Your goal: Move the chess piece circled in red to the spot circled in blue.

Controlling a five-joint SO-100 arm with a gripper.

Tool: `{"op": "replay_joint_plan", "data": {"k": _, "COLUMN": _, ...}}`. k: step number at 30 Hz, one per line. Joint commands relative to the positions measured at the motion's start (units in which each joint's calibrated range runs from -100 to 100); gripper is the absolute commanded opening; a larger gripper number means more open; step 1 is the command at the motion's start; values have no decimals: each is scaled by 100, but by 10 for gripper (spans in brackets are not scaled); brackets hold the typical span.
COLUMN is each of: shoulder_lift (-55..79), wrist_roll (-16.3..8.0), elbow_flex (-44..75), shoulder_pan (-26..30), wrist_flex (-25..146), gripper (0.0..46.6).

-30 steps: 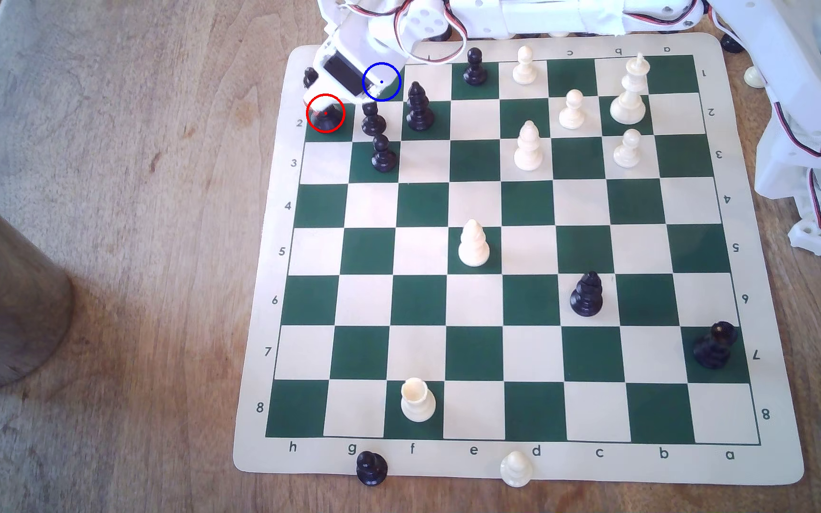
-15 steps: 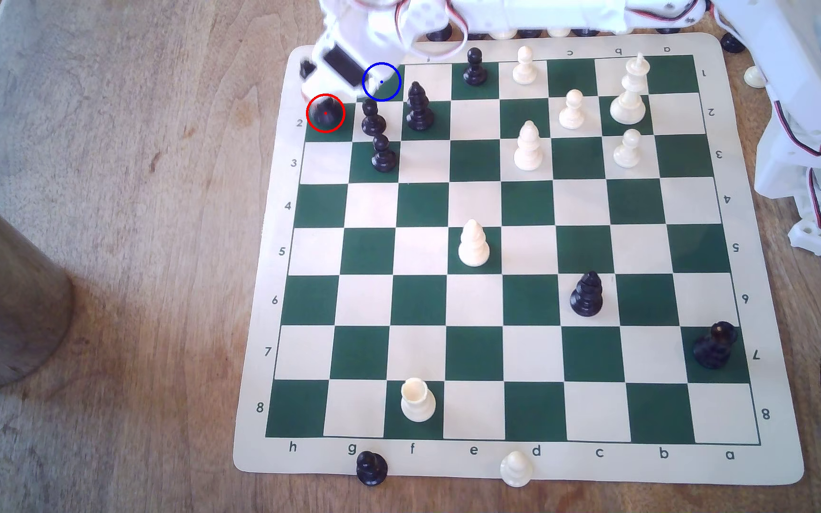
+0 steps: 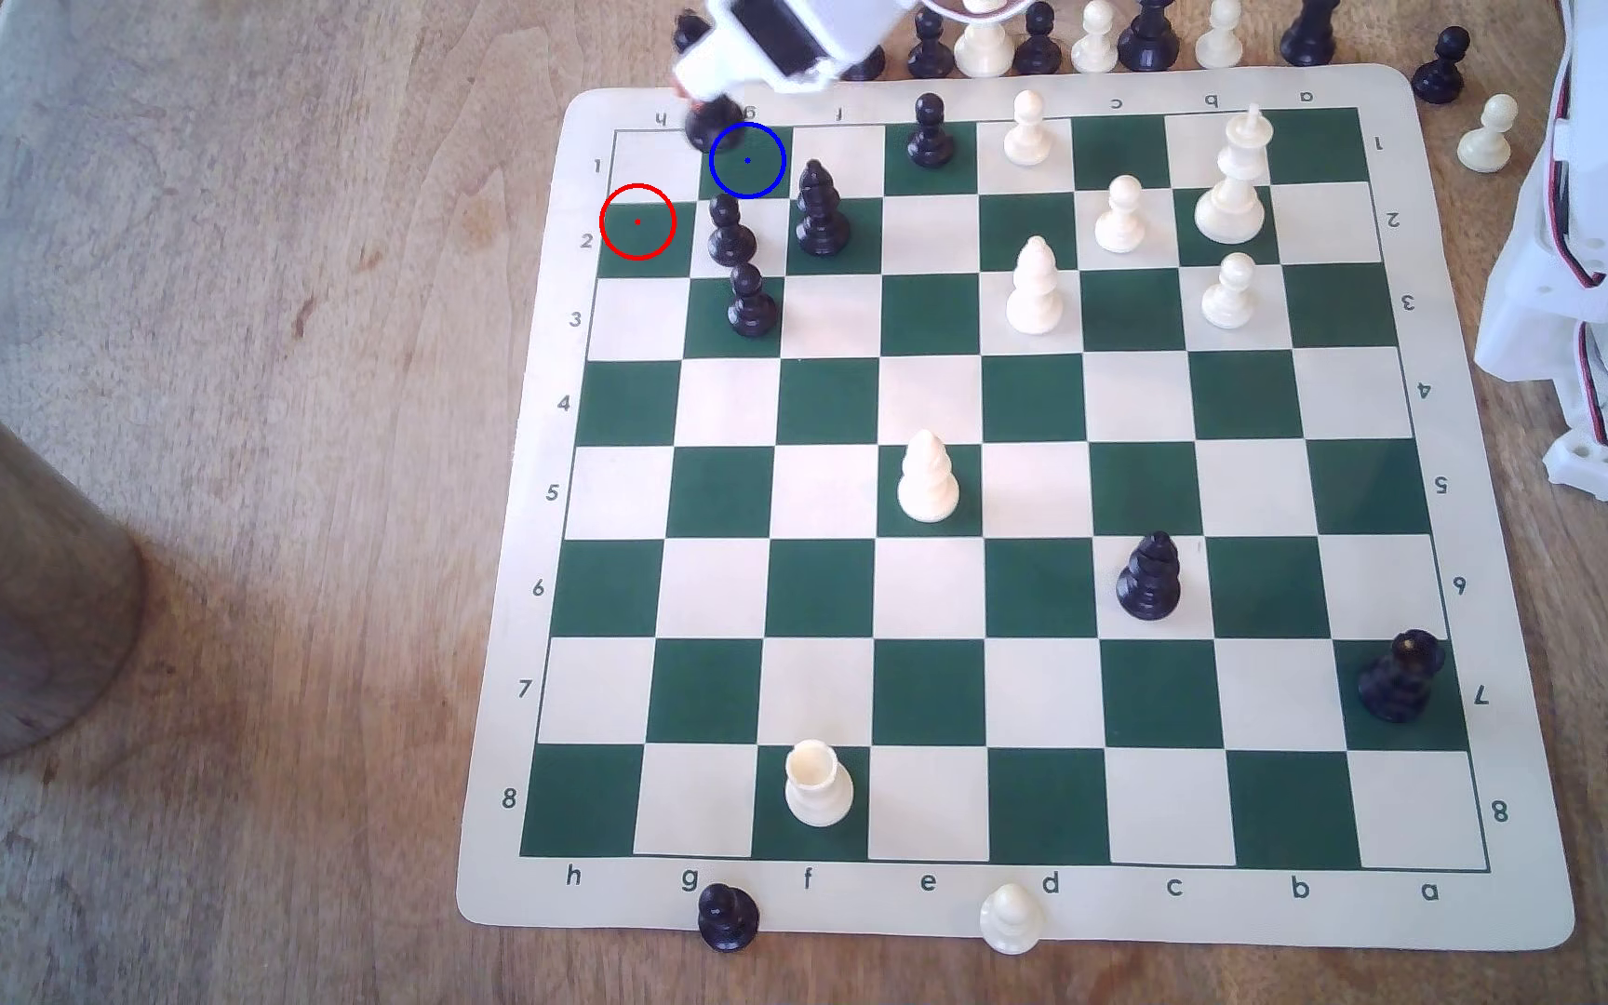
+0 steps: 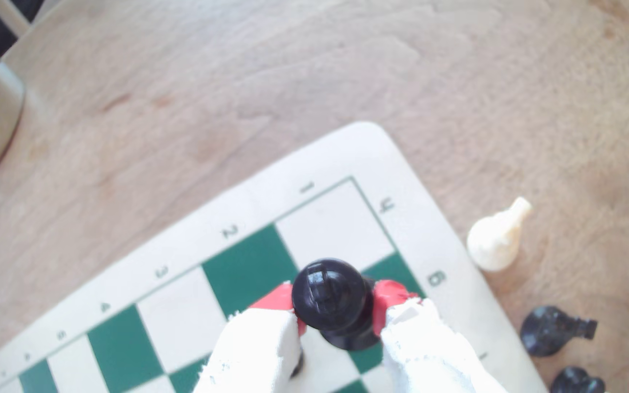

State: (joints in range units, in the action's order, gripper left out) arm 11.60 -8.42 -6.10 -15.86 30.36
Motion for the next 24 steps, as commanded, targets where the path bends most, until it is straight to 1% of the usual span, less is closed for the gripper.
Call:
{"op": "replay_joint_plan", "data": {"k": 1, "shoulder_lift": -838, "wrist_roll": 34, "elbow_flex": -369, "shoulder_pan": -163, "wrist_flex": -399, "gripper": 2}}
{"op": "replay_joint_plan", "data": {"k": 9, "shoulder_lift": -490, "wrist_roll": 34, "elbow_flex": -378, "shoulder_pan": -186, "wrist_flex": -800, "gripper": 2}}
{"op": "replay_joint_plan", "data": {"k": 24, "shoulder_lift": 486, "wrist_roll": 15, "elbow_flex": 302, "shoulder_pan": -92, "wrist_flex": -988, "gripper": 2}}
